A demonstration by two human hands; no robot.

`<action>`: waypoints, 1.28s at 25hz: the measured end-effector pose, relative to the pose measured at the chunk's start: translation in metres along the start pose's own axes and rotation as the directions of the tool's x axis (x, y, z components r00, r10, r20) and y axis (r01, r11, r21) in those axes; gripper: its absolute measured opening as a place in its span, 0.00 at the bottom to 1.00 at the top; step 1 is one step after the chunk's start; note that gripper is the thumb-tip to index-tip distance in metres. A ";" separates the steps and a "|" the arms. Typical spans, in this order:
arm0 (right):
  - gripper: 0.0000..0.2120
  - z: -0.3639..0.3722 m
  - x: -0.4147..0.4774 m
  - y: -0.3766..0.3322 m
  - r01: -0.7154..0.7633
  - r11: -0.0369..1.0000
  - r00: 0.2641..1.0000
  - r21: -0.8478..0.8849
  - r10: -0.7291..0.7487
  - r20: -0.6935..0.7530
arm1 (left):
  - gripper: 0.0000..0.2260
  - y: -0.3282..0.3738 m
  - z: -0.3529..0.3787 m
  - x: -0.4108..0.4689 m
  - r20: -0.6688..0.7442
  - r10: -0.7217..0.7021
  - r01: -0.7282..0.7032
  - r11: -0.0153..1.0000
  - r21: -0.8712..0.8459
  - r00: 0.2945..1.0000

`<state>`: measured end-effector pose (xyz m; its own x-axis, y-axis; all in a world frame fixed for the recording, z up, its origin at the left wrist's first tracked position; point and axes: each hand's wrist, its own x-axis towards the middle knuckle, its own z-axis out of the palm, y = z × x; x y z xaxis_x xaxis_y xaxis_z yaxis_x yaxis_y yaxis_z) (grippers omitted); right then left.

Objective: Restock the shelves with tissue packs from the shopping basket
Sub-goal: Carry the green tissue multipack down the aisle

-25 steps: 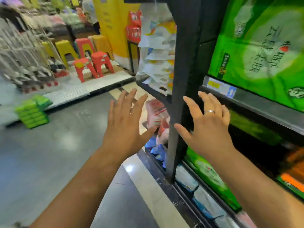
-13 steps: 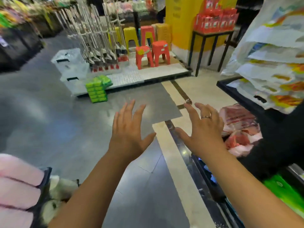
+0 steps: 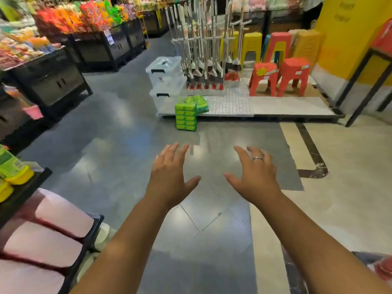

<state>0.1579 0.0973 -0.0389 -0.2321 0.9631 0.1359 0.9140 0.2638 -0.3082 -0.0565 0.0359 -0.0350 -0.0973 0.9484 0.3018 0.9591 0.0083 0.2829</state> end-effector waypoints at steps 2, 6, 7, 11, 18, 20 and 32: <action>0.36 0.008 0.063 0.001 0.039 0.999 0.998 -0.031 -0.038 0.046 | 0.39 -0.017 0.011 0.046 0.035 -0.073 0.072 0.997 0.032 0.997; 0.36 0.032 0.179 -0.009 0.072 0.997 0.990 -0.029 -0.068 0.120 | 0.39 -0.059 0.039 0.137 0.069 -0.156 0.151 0.986 0.066 0.985; 0.36 0.041 0.208 -0.012 0.077 0.997 0.988 -0.032 -0.072 0.136 | 0.39 -0.073 0.049 0.161 0.068 -0.163 0.158 0.985 0.075 0.984; 0.36 0.085 0.337 -0.031 0.084 0.995 0.983 -0.058 -0.074 0.167 | 0.41 -0.137 0.088 0.275 0.111 -0.177 0.167 0.982 0.092 0.978; 0.38 0.144 0.552 -0.078 0.020 1.000 0.968 0.008 -0.021 0.251 | 0.41 -0.249 0.129 0.484 0.238 -0.157 0.128 0.983 0.131 0.959; 0.39 0.160 0.605 -0.084 -0.003 1.000 0.962 0.016 -0.002 0.275 | 0.41 -0.273 0.142 0.535 0.262 -0.155 0.124 0.984 0.130 0.953; 0.42 0.287 0.991 -0.095 0.047 0.998 0.906 0.041 -0.060 0.419 | 0.41 -0.402 0.275 0.879 0.387 -0.171 0.108 0.978 0.180 0.906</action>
<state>-0.2547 1.0421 -0.1453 -0.4044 0.8788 -0.2533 0.8878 0.3106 -0.3396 -0.4545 0.9532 -0.1341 -0.1494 0.9805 -0.1274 0.9752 0.1674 0.1448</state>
